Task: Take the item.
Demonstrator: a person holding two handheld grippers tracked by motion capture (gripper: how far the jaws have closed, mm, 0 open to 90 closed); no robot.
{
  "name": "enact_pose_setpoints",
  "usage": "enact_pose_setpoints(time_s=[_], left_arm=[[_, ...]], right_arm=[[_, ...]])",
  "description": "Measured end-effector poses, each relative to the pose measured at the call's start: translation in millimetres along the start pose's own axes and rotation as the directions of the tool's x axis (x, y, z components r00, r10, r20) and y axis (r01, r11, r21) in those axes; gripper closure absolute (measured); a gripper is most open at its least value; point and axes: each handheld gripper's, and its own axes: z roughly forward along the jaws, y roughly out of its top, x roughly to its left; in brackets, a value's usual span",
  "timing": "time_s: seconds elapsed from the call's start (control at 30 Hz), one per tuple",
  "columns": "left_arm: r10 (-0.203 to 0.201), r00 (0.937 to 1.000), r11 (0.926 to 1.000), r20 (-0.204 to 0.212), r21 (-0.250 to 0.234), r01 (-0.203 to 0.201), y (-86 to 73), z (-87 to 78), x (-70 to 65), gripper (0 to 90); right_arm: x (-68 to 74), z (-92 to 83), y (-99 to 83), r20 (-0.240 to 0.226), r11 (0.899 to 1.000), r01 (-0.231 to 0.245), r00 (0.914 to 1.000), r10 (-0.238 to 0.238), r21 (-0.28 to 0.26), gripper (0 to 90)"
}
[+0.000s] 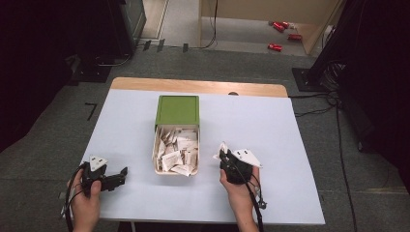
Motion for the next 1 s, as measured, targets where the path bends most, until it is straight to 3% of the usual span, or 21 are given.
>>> enact_pose_setpoints(time_s=[1.0], left_arm=[[0.001,1.0000,1.0000,-0.001,0.000,-0.001,0.0,0.0,0.1,10.7]], right_arm=[[-18.3,20.4,-21.3,0.040,0.997,-0.025,0.9990,0.022,0.078,74.0]])
